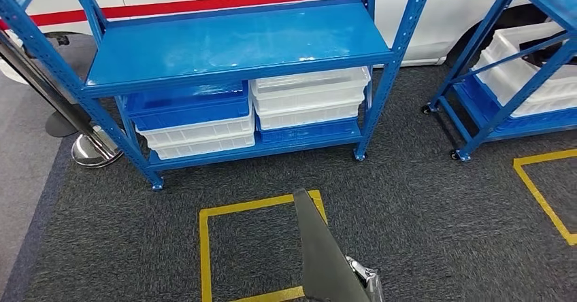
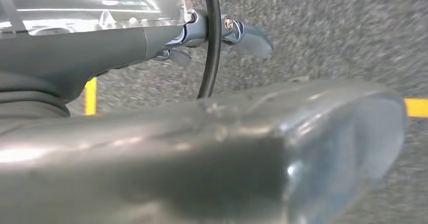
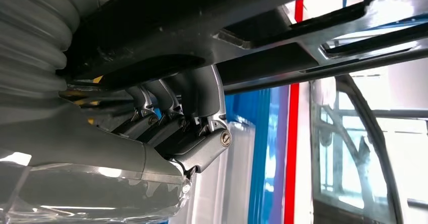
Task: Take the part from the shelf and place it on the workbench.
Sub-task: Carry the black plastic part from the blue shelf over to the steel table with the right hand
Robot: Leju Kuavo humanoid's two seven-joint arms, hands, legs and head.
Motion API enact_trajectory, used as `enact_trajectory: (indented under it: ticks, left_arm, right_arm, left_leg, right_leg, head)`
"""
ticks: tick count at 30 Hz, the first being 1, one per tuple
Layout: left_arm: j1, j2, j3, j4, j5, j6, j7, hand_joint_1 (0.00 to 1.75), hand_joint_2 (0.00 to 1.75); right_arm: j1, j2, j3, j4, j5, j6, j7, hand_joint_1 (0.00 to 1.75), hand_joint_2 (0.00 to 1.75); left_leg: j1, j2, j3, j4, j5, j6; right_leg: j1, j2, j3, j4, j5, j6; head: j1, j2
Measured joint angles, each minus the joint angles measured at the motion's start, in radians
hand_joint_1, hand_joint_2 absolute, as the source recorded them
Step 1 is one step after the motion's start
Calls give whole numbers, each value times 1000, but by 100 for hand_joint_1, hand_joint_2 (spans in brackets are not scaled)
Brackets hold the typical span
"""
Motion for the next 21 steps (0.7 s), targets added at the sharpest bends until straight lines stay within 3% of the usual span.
enact_trajectory:
  ticks: [2,4,5,8,9,10,12,14,15,16,18,20,21]
  left_arm:
    - [0,0,4,0,-4,8,27,0,0]
    - [-1,-2,8,0,-9,12,44,0,0]
    - [-1,-3,9,0,-11,15,51,0,0]
    - [5,-4,15,0,-19,29,73,0,0]
    - [6,-4,17,0,-22,34,79,0,0]
    - [6,-4,19,0,-25,37,83,0,0]
    - [2,-4,21,0,-31,39,86,0,0]
    - [-1,-4,22,0,-36,39,86,0,0]
    - [-3,-5,22,0,-38,38,85,0,0]
    - [-5,-4,22,0,-40,37,83,0,0]
    - [-11,-5,22,0,-45,35,78,0,0]
    - [-15,-5,22,0,-48,33,74,0,0]
    - [-14,-6,22,0,-48,31,74,0,0]
  right_arm:
    - [11,13,-17,-2,10,7,-3,175,175]
    - [24,23,-33,-7,18,12,-4,175,175]
    - [29,26,-40,-9,20,14,-4,175,175]
    - [40,38,-60,-11,27,20,-4,175,175]
    - [46,43,-66,-12,31,23,-4,175,175]
    - [53,48,-73,-14,34,26,-4,175,175]
    - [64,57,-85,-21,38,28,-4,175,175]
    - [68,66,-94,-28,39,27,-4,175,175]
    - [69,70,-99,-33,39,27,-5,175,175]
    - [70,75,-102,-36,39,27,-5,175,175]
    - [75,84,-111,-44,40,28,-5,175,175]
    - [78,95,-119,-50,40,29,-5,175,175]
    - [78,99,-122,-53,41,29,-6,175,175]
  left_leg:
    - [-2,12,9,-27,-5,4]
    - [2,36,5,-36,6,13]
    - [5,49,2,-41,13,18]
    - [4,89,-12,-40,24,24]
    - [4,103,-15,-38,25,23]
    - [4,115,-17,-35,25,21]
    - [5,136,-17,-27,21,15]
    - [3,154,-16,-21,15,4]
    - [1,162,-15,-18,13,-3]
    - [-1,169,-13,-17,12,-9]
    - [0,180,-10,-17,9,-21]
    - [3,146,-20,13,-20,-30]
    - [5,118,-40,59,-52,-33]
  right_leg:
    - [-1,18,-5,0,11,14]
    - [-1,15,-18,20,0,24]
    - [0,2,-35,53,-26,28]
    - [-8,-40,-109,236,-130,42]
    - [-12,-46,-119,273,-141,46]
    - [-16,-51,-111,273,-132,50]
    - [-22,-72,-40,161,-76,53]
    - [-19,-114,28,42,-44,43]
    - [-15,-127,40,14,-41,35]
    - [-11,-131,38,13,-44,27]
    - [-11,-111,31,10,-39,14]
    - [-17,-91,27,5,-31,0]
    - [-18,-81,24,3,-28,-6]
  head:
    - [0,0]
    - [0,0]
    - [0,0]
    - [0,0]
    - [0,0]
    - [0,0]
    - [0,0]
    - [0,0]
    - [0,0]
    - [0,0]
    - [0,0]
    - [0,0]
    - [0,0]
